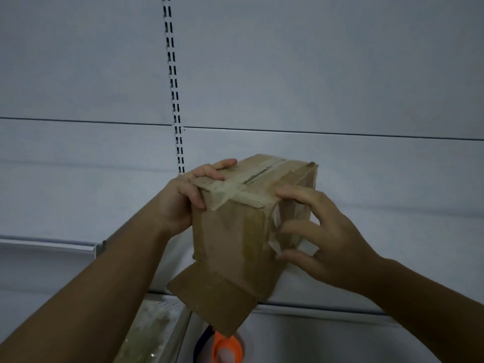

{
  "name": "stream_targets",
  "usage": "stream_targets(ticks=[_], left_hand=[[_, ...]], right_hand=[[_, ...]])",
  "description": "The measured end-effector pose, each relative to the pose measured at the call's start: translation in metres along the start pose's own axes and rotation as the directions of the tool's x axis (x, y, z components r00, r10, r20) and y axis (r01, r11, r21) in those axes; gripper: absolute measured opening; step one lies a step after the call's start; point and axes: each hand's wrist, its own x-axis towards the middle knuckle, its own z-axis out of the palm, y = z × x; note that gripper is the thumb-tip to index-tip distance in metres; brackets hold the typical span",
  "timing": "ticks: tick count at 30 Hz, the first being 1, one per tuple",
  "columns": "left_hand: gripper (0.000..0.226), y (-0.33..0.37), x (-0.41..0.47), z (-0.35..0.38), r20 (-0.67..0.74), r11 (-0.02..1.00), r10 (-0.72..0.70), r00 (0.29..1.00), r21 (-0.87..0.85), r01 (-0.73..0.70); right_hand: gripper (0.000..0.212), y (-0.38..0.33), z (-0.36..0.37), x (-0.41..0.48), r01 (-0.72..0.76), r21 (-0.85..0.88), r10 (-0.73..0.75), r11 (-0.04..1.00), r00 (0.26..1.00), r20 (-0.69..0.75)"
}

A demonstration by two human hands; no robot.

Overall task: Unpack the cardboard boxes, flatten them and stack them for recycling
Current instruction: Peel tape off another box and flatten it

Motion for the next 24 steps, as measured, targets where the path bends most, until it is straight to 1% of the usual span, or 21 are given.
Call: stream_targets(ticks=[1,2,5,8,10,14,16,18,20,22,24], left_hand=[[0.047,-0.001,0.000,0.000,-0.010,1.000,0.004,1.000,0.003,-0.004],[0.047,-0.001,0.000,0.000,-0.020,1.000,0.009,1.000,0.010,-0.009],[0.046,-0.003,0.000,-0.001,-0.054,0.999,0.029,0.998,0.038,-0.027],[0.046,-0.004,0.001,-0.002,-0.066,0.997,0.046,0.997,0.058,-0.042],[0.044,-0.004,0.000,-0.003,-0.066,0.996,0.050,0.997,0.084,-0.044],[0.039,-0.005,0.001,-0.001,-0.106,0.992,0.052,0.993,0.122,-0.039],[0.040,-0.005,-0.001,0.004,-0.128,0.990,0.056,0.990,0.139,-0.038],[0.041,-0.006,-0.003,0.010,-0.135,0.986,0.069,0.988,0.160,-0.047],[0.043,-0.009,-0.006,0.020,-0.127,0.979,0.083,0.988,0.195,-0.058],[0.043,-0.013,-0.010,0.029,-0.120,0.967,0.103,0.987,0.244,-0.071],[0.043,-0.016,-0.014,0.038,-0.119,0.945,0.140,0.983,0.314,-0.097]], right_hand=[[0.019,-0.001,0.002,-0.001,0.017,-0.017,-0.018,1.000,0.999,-0.037],[0.018,-0.002,0.005,-0.001,0.029,-0.028,-0.031,0.999,0.997,-0.069],[0.022,-0.006,0.009,-0.001,0.030,-0.018,-0.031,0.999,0.995,-0.095],[0.015,-0.005,-0.003,0.005,0.048,-0.024,-0.048,0.999,0.999,-0.022],[0.016,-0.001,-0.021,0.012,0.058,-0.041,-0.057,0.997,0.998,0.024],[0.021,-0.001,-0.064,0.037,-0.001,-0.043,0.004,0.999,0.998,0.065],[0.018,-0.008,-0.076,0.056,-0.005,-0.038,0.008,0.999,0.996,0.093],[0.012,-0.015,-0.079,0.078,-0.075,0.045,0.069,0.996,0.990,0.125],[0.014,-0.018,-0.074,0.100,-0.218,0.202,0.194,0.955,0.972,0.131],[0.017,-0.018,-0.067,0.117,-0.356,0.358,0.333,0.863,0.934,0.127],[0.018,-0.014,-0.060,0.129,-0.446,0.465,0.451,0.765,0.886,0.108]])
